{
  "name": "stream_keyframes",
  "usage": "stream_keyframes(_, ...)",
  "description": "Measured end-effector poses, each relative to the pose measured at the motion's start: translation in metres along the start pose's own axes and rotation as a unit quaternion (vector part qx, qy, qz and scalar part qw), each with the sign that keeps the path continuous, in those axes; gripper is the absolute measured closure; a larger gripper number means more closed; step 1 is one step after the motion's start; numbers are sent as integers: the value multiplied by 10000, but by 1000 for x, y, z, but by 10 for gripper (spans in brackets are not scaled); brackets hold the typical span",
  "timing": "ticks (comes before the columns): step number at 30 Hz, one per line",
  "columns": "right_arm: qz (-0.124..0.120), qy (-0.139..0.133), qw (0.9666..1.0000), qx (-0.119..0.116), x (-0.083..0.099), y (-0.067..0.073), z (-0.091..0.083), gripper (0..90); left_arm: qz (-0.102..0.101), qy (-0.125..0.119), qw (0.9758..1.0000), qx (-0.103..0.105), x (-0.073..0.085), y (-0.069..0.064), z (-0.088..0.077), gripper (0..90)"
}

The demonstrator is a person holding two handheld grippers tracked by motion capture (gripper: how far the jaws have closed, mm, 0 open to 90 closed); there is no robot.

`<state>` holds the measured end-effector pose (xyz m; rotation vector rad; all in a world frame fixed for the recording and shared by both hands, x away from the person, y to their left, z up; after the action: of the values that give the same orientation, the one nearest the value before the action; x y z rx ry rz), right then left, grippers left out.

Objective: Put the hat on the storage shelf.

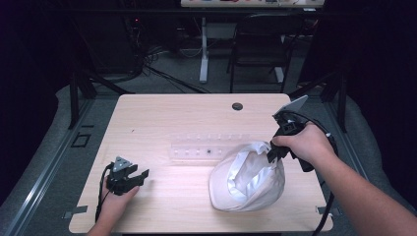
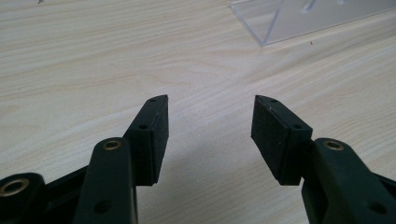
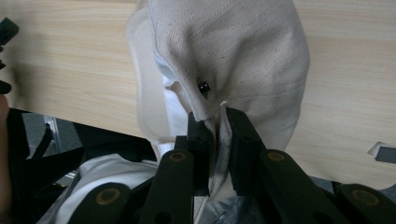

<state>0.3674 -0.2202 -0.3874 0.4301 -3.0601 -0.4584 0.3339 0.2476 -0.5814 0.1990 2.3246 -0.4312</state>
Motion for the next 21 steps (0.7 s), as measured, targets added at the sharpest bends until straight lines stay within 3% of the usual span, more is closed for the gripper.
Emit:
stream_keyframes(5,60,1,9990,-446,-1,1,-7,813,0,0,10000,-2,0,0,0,469)
stream_keyframes(8,164,-134,9973,-706,-2,3,-9,813,15,6,10000,-7,0,0,0,469)
stream_keyframes(14,125,-248,9947,-991,-1,3,-13,813,2,3,10000,-5,0,0,0,469)
stream_keyframes(18,129,-287,9916,-1253,-1,6,-17,814,11,1,10000,-3,0,0,0,469)
stream_keyframes(19,140,-406,9884,-1454,-1,7,-18,814,9,4,10000,-4,0,0,0,469)
stream_keyframes(21,167,-426,9873,-1522,-1,8,-18,814,6,8,10000,-6,0,0,0,469)
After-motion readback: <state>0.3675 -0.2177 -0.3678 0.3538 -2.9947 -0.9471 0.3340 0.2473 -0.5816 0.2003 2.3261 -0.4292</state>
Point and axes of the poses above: each handheld gripper's, and its own axes: z roughly forward along the jaws, x roughly out of its underside, y roughly to its left, the point moved 2 cm from there along z, roughly forward along the jaws, and after that the axes turned 14 degrees about -z, right-handed, at the moved point
